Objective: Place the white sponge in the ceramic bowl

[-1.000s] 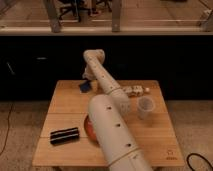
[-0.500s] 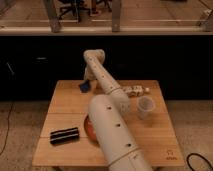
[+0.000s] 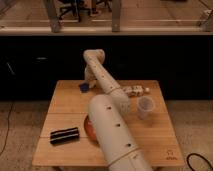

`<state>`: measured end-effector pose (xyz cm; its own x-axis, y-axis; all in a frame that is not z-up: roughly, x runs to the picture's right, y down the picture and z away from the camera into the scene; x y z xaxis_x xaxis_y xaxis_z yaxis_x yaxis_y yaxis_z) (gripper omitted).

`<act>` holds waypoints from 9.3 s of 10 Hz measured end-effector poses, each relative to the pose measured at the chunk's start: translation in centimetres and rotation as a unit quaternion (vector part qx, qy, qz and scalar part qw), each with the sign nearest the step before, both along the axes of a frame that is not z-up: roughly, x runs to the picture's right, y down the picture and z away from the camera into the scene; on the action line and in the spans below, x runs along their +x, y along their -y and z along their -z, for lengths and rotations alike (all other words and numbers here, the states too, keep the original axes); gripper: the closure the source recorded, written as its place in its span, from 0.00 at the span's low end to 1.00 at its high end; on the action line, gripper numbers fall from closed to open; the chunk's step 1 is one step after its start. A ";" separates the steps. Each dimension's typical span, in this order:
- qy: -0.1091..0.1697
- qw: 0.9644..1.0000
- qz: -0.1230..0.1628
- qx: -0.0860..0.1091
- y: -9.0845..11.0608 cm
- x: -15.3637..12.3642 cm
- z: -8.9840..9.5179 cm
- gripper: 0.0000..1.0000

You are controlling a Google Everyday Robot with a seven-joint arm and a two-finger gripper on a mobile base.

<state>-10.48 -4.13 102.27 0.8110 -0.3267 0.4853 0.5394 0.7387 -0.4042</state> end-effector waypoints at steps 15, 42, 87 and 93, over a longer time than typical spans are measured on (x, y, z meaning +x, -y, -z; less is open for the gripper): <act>0.030 0.999 -0.002 -0.012 -2.3 1.7 2.9 0.64; -0.042 0.967 -0.246 -0.049 -0.2 1.5 1.0 0.20; -0.048 0.920 -0.380 -0.079 -0.3 1.0 -1.1 1.00; -0.031 0.925 -0.371 -0.080 -0.1 1.5 0.7 1.00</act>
<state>-8.99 -4.00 101.60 0.8112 0.4028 0.4239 -0.1195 0.8238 -0.5541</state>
